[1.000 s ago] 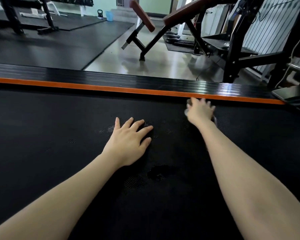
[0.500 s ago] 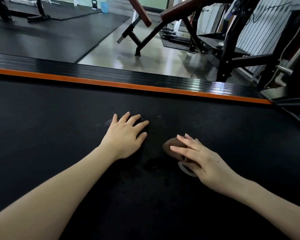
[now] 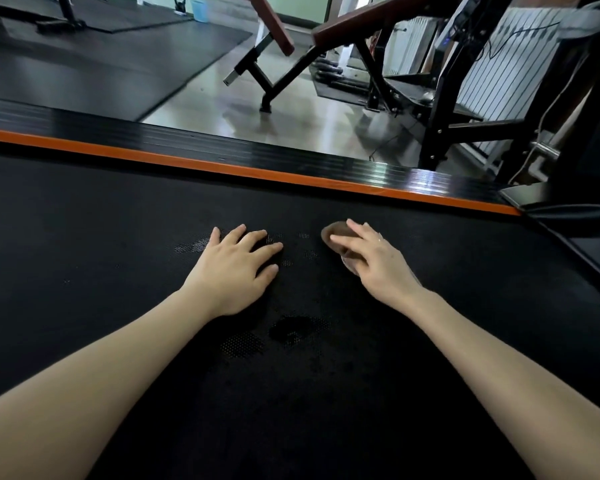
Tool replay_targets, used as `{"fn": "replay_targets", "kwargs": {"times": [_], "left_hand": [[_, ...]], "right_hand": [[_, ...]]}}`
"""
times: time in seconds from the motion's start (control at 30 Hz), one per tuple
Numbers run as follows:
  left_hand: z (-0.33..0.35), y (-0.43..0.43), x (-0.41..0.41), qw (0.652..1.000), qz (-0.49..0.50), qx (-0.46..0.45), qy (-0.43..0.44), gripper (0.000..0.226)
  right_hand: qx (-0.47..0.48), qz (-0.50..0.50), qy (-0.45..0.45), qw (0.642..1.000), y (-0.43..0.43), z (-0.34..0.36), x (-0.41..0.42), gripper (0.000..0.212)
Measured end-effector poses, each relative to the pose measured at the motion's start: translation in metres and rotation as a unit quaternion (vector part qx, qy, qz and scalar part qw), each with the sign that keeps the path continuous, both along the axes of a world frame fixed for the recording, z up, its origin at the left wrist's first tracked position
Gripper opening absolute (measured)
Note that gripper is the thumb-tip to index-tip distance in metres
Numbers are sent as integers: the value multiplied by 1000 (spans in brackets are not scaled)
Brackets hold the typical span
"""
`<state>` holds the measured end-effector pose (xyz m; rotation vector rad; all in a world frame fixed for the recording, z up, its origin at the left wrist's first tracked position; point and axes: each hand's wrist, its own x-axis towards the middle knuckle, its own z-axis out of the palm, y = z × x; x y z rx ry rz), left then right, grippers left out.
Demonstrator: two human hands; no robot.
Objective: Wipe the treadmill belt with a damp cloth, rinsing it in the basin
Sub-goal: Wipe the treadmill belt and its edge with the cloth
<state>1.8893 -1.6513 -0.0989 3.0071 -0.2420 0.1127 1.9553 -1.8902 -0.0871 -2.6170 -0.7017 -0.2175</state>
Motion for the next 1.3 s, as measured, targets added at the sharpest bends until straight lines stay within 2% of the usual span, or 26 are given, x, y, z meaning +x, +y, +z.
{"fn": "replay_targets", "kwargs": {"times": [0.07,0.13,0.27,0.4,0.47,0.6,0.67,0.83,0.97,1.03,1.1,1.17,1.2,1.23,1.27,1.3], "left_hand": [[-1,1,0,1000,-2,2,0,51],[-2,0,0,1000,-1,3,-2,60],[-2,1,1,1000,-1,5,-4,88],[-3,-1,3,1000,2,8,-14,81],[-3,-1,3,1000,3,9,-12,77],[-3,0,3,1000,-2,18,-20,87],[-1,1,2,1000,-7,11,-14,83],[-1,2,2,1000,-8,-2,-11,52],[-1,3,2,1000,-5,-10,-11,49],[-1,2,2,1000,-7,-11,-15,49],[-2,2,2,1000,-6,-16,-21,49],[-2,2,3,999,-7,-23,-25,49],[-3,2,3,999,-7,-26,-26,49],[-3,2,3,999,-7,-28,-27,49],[-3,3,4,999,-7,-28,-29,49],[-3,3,4,999,-7,-27,-29,49]], "right_hand": [[-5,47,10,999,-18,1,-21,44],[-15,28,15,999,-30,5,-5,42],[-7,-155,10,988,-24,6,67,36],[-12,-291,26,956,14,8,103,32],[-25,-251,34,967,62,6,100,30],[-41,-99,15,994,128,-3,79,35],[-53,-52,40,996,114,1,72,40],[-43,38,38,998,60,4,6,41],[-76,103,-21,992,20,8,-78,38],[-133,124,-2,983,8,19,-106,50],[-128,100,31,986,0,34,-119,63],[-62,66,-78,993,-5,49,-125,59],[-42,58,-162,984,-5,51,-125,53],[-40,63,-203,976,-3,52,-124,49],[-62,82,-219,970,-1,47,-121,49],[-108,112,-194,969,4,41,-115,54]]}}
